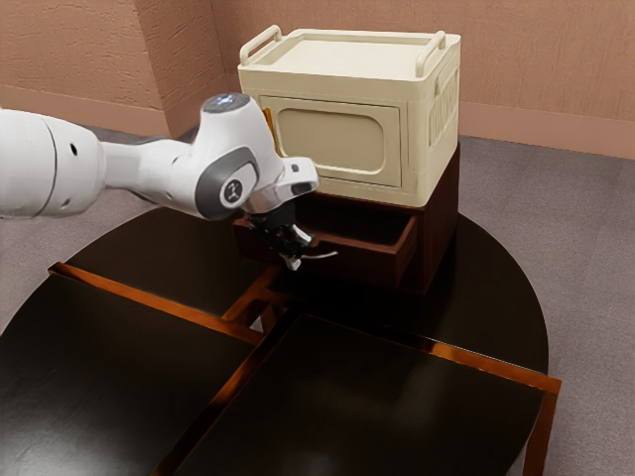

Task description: Push the drawer handle with one arm to close the drawer

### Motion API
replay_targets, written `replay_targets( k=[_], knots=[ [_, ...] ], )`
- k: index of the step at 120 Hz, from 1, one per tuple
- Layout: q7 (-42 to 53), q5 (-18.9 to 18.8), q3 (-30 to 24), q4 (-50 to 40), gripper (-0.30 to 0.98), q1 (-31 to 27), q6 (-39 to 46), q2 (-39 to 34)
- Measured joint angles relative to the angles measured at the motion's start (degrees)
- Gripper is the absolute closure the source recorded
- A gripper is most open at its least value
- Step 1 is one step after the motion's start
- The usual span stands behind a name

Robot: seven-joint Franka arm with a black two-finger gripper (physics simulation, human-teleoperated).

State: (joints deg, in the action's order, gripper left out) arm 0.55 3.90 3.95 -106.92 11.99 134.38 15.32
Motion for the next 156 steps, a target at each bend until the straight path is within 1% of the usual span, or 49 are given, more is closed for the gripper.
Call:
replay_targets(
  k=[41, 72, 119, 124, 130, 140, 145, 149, 153, 156],
  knots=[
    [1.2, 0.3, -0.1, 13.3, 0.79, -1.5, -2.6, 9.6],
    [2.1, 0.2, -0.3, 20.7, 0.79, -1.6, -4.0, 14.7],
    [3.8, 0.3, -0.6, 25.1, 0.78, -2.2, -6.5, 16.8],
    [3.9, 1.2, -0.6, 22.4, 0.79, -2.0, -6.7, 14.7],
    [3.6, 2.4, -0.6, 14.3, 0.79, -1.4, -6.5, 9.1],
    [2.2, 4.3, -0.5, -1.3, 0.79, -0.5, -5.6, -3.5],
    [1.3, 4.7, -1.3, -8.6, 0.79, -0.9, -5.7, -11.2],
    [0.6, 4.4, -2.6, -12.4, 0.78, -1.7, -6.6, -16.3],
    [0.1, 3.4, -5.1, -14.5, 0.72, -3.5, -8.1, -20.6],
    [-0.3, 2.8, -6.4, -15.3, 0.66, -3.7, -9.3, -23.0]
  ],
)
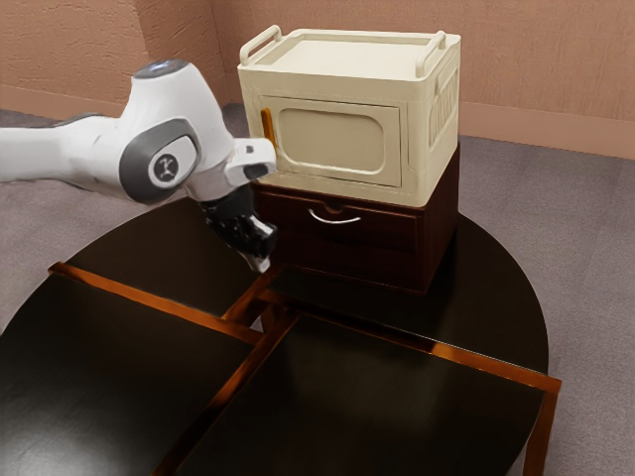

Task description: Push the drawer handle with one arm to close the drawer

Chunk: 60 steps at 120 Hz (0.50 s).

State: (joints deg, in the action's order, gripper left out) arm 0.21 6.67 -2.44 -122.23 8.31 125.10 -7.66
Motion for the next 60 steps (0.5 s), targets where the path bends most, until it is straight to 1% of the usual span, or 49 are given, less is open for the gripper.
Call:
replay_targets(
  k=[6, 11, 18, 26, 33, 38, 45, 60],
  knots=[
    [-0.7, -0.9, -2.1, -0.8, 0.55, 0.8, -2.5, -3.7],
    [-1.3, -1.5, -3.5, -1.0, 0.45, 0.4, -4.6, -5.7],
    [-0.9, -2.1, -4.5, -0.2, 0.34, -0.3, -7.1, -7.1],
    [-0.1, -2.5, -4.6, 0.3, 0.25, -2.1, -9.3, -8.0],
    [0.7, -3.7, -4.6, 1.0, 0.19, -3.1, -11.1, -8.5],
    [1.5, -4.3, -4.4, 4.3, 0.16, -3.3, -13.6, -8.5],
    [3.2, -4.9, -2.2, 7.5, 0.12, -3.7, -16.9, -8.5],
    [7.4, -5.6, 0.2, 11.0, 0.07, -5.0, -21.6, -7.8]
  ],
)
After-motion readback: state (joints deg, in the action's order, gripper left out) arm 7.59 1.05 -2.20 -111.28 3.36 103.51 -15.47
